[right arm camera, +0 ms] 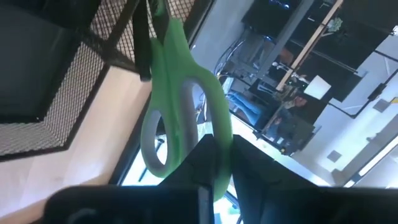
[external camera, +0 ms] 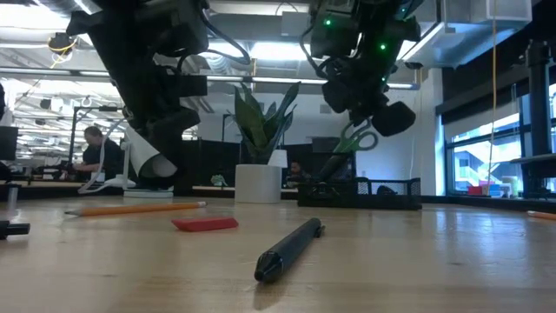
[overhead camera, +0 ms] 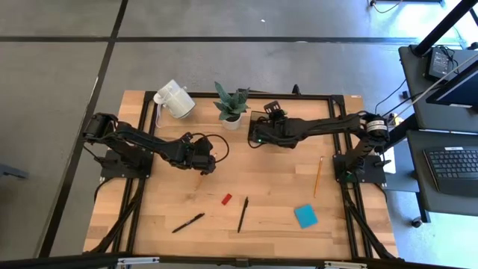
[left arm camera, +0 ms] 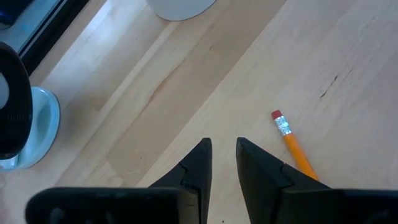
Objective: Pick and place office supplies into organizer
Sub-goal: Put the green scissors into the desk organizer
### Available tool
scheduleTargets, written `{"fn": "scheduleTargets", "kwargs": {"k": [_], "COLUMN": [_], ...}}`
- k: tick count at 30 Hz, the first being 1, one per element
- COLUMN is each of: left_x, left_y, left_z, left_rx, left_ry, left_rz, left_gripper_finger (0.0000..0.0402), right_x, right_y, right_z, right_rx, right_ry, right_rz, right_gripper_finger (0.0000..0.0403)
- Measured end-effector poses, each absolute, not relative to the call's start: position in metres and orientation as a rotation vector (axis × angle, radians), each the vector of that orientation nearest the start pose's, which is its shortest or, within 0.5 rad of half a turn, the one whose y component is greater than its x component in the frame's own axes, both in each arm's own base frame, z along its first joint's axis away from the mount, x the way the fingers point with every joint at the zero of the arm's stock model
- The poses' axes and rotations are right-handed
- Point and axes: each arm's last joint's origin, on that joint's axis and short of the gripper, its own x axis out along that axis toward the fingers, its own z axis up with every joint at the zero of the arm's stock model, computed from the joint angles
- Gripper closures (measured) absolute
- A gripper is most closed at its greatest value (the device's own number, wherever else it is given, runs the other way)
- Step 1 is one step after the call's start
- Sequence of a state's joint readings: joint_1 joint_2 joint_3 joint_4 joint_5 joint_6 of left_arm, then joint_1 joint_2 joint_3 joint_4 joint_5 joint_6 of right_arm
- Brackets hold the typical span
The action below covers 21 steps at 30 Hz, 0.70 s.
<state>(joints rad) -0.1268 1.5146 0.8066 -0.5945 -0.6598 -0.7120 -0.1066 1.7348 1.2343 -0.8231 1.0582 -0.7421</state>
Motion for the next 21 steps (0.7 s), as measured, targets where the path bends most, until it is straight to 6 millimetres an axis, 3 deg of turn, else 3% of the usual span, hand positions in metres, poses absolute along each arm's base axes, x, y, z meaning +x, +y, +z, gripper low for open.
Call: {"fn": "scheduleTargets", "kwargs": {"k": [3,15,18,21], "left_x": [0.255,0.255,0.255,0.255], "left_y": [-0.015,-0.015,-0.015,-0.017], "left_z": [0.166,0.166,0.166,0.166], "left_rx": [-0.107,-0.116,-0.135,-0.161], "left_ry": [0.969,0.96,0.957,0.961], "left_rz": [0.84,0.848,0.848,0.834], "left_gripper_finger": [0.0333,0.0329,0.0329,0.0329], "right_x": [0.323,0.322,0.318,0.309], "right_y": [-0.06,-0.06,-0.058,-0.053], "right_z": [0.22,0.22,0.23,0.249], "right_rx": [-1.201,-1.212,-1.196,-1.066], "right_ry": [1.597,1.6,1.569,1.47], "right_rz": [-0.494,-0.519,-0.564,-0.553], "right_gripper_finger": [0.0356,0.019,0.0166,0.016]}}
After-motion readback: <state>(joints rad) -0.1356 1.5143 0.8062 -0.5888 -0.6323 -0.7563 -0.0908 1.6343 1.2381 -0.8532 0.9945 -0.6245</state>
